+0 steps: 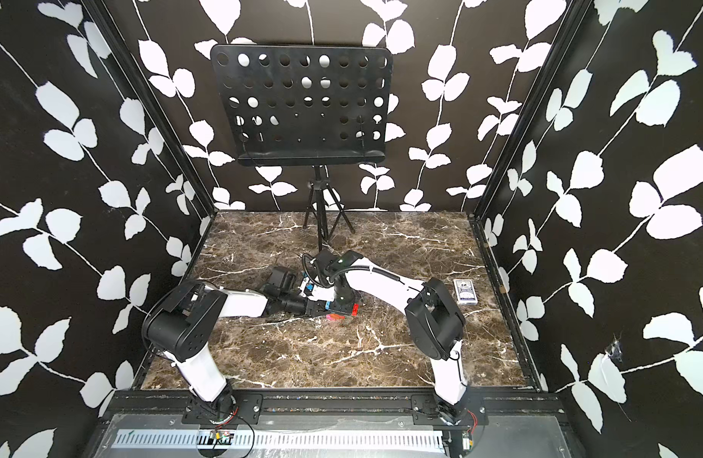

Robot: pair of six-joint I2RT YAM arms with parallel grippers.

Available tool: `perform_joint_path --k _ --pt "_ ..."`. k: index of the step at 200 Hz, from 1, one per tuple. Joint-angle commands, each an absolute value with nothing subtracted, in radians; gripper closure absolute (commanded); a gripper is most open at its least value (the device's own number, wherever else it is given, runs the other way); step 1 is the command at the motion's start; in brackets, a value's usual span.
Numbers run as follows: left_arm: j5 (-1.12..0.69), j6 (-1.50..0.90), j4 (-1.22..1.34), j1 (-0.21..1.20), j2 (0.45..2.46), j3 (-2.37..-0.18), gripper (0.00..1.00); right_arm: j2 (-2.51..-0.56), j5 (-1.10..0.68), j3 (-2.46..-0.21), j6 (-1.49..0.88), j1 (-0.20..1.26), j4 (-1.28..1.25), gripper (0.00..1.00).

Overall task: Assemble the letter y with lego
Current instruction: Assemble the lego brick with the lego brick.

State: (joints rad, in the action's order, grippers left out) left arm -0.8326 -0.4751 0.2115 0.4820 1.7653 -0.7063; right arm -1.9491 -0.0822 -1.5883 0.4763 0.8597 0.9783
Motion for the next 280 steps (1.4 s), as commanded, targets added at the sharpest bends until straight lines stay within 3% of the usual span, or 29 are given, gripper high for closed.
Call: perform_joint_path --k 1,203,280 --pt "-0.655 -0.465 0.071 0.49 1.839 -0.673 0.6 -1.969 -0.129 -1.552 0.461 0.874 0.967 0.69" --pt "-0.655 -0.466 0.072 0.491 1.842 -0.673 0.6 -1.973 -0.118 -1.517 0.447 0.884 0.918 0.69" --pt "-0.655 -0.468 0.071 0.49 1.846 -0.673 0.6 -2.057 -0.097 -1.573 0.483 0.899 0.969 0.7"
